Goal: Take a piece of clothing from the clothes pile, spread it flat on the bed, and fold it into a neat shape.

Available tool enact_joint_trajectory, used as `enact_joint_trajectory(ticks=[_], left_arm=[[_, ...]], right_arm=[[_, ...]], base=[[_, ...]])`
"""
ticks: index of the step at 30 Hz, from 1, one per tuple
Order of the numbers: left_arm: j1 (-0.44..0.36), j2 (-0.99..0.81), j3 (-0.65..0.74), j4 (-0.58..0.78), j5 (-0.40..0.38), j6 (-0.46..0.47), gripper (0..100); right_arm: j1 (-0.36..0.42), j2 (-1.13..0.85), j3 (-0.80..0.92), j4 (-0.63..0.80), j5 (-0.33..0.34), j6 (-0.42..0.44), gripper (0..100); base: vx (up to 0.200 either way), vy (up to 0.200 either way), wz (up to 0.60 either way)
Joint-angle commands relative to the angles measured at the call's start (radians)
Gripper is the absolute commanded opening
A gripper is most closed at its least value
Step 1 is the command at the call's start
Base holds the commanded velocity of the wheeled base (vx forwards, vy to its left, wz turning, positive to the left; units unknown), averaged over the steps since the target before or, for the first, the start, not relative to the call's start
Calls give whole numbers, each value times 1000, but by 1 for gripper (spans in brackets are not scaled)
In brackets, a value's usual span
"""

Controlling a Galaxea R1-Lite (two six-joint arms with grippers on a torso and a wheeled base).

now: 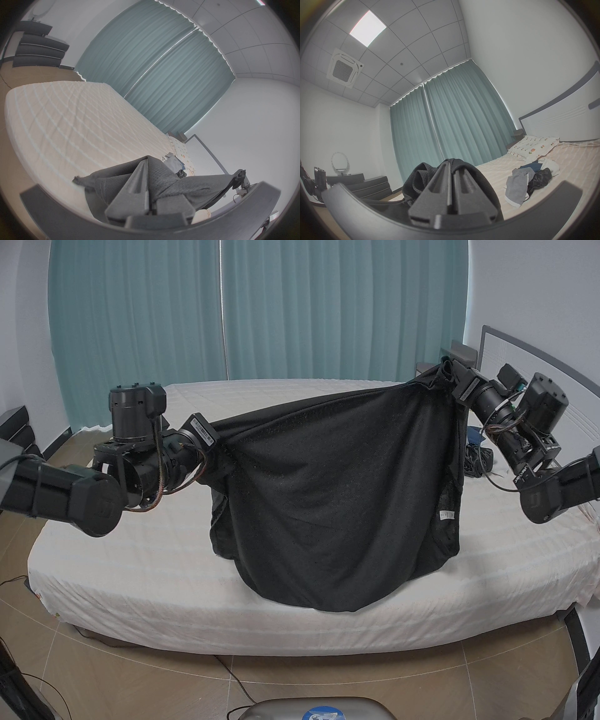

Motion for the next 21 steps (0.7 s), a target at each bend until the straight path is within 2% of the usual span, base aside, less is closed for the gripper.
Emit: enact_joint_trajectory(ticks=[1,6,13,21], left_arm=[[46,179,-91,-1,-18,-4,0],[66,254,-156,2,-18,-4,0],[66,348,-248,7,-13,3,0],[57,422,-288,1,-10,3,0]], right_arm=[[-12,192,-109,-24,-4,-7,0],[-18,270,-201,-24,-29,-19,0],[-38,358,-336,12,-29,-80,0],[-44,511,-441,18,-27,-83,0]], base=[[200,0,0],[200,0,0],[200,0,0],[200,0,0]])
